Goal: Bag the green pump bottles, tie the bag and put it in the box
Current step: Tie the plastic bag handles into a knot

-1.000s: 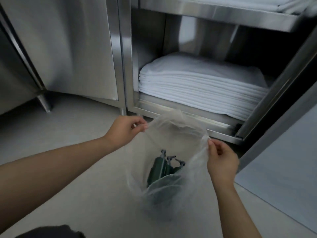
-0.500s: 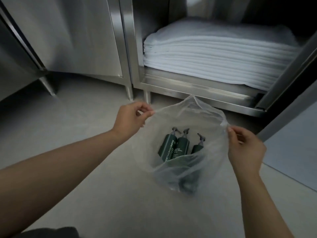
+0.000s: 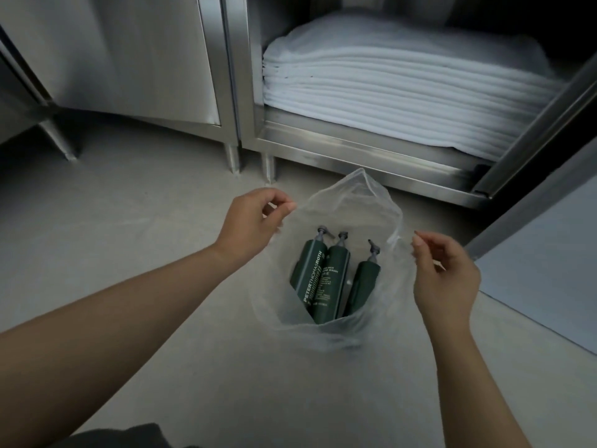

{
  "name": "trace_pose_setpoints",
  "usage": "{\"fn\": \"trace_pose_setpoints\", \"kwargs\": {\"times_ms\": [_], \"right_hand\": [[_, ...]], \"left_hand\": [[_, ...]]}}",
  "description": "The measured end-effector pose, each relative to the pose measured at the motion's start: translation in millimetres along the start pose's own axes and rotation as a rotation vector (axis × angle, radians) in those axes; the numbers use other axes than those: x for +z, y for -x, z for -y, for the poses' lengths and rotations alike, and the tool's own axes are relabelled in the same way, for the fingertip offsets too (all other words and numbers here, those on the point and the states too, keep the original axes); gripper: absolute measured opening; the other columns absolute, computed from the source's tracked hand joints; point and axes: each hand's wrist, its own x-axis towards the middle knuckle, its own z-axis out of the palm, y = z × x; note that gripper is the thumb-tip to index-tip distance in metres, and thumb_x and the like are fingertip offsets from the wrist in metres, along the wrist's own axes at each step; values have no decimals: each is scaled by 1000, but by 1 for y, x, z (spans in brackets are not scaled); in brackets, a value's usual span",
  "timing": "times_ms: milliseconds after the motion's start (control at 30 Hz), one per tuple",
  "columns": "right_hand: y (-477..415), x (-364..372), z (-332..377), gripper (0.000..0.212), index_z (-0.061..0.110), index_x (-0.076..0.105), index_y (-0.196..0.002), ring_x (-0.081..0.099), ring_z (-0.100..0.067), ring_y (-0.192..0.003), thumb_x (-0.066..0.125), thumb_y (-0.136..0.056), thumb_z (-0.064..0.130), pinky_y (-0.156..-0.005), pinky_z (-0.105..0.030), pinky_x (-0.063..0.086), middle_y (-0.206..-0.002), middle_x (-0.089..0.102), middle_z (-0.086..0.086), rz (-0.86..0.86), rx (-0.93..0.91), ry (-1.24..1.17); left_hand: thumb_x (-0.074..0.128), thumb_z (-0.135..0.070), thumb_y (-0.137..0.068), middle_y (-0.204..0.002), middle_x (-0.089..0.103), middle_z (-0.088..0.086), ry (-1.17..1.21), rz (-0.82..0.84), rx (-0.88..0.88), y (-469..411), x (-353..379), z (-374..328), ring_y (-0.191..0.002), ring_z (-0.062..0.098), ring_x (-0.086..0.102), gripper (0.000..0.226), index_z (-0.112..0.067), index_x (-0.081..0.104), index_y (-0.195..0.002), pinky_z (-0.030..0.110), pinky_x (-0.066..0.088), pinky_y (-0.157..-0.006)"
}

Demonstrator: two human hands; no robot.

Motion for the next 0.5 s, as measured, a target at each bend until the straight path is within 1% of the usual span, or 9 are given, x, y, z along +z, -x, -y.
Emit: {"fn": "trace_pose_setpoints", "kwargs": {"times_ms": [33,100,167,233,267,333,433,500], "right_hand": [[0,1,1,15,18,66,-100,60,1,-76,67,-85,18,-66,-8,48,-86,64,6,19,-2,-2],[0,2,1,28,22,64,-106,58,1,-78,73,-80,25,-65,-10,48,-90,60,9,72,-32,50],[0,3,-1,41,27,62,-111,56,0,-83,77,-74,31,-69,-11,46,-96,57,11,131,-66,142],[0,4,-6,46,26,62,-116,54,1,-82,79,-73,29,-71,-8,41,-96,56,10,176,-105,235],[-1,4,-8,44,24,63,-116,53,3,-80,78,-75,26,-70,-5,39,-94,56,9,185,-132,276],[-1,6,-10,32,20,67,-110,52,5,-73,73,-79,20,-67,1,37,-85,56,9,171,-160,316],[-1,7,-11,13,14,72,-95,52,4,-68,69,-83,19,-64,0,38,-80,59,6,117,-165,303],[-1,7,-10,10,14,71,-91,54,2,-68,67,-85,21,-63,-2,39,-81,63,3,87,-159,262]], "left_hand": [[64,-21,-86,-77,61,-12,-15,15,11,0,0,-1,-58,8,60,4,-19,65,-82,19,50,-56],[64,-22,-85,-80,62,-10,-34,46,25,2,1,-1,-61,9,61,2,-22,65,-83,26,54,-60],[65,-22,-85,-82,62,-13,-45,52,29,4,1,1,-63,10,61,2,-23,67,-85,34,57,-64],[66,-22,-84,-82,63,-13,-23,35,11,4,2,2,-66,14,63,6,-23,69,-89,39,57,-67],[66,-22,-84,-82,64,-13,-11,26,3,4,4,2,-66,15,63,8,-23,69,-91,40,57,-68],[67,-23,-83,-81,64,-12,-3,12,-3,4,5,1,-64,14,62,10,-23,70,-93,39,57,-69],[69,-22,-82,-81,65,-13,21,9,-22,5,7,0,-61,8,61,9,-21,70,-91,35,57,-65],[70,-22,-81,-82,66,-11,33,5,-28,4,7,-2,-60,7,60,8,-20,71,-88,33,58,-63]]}}
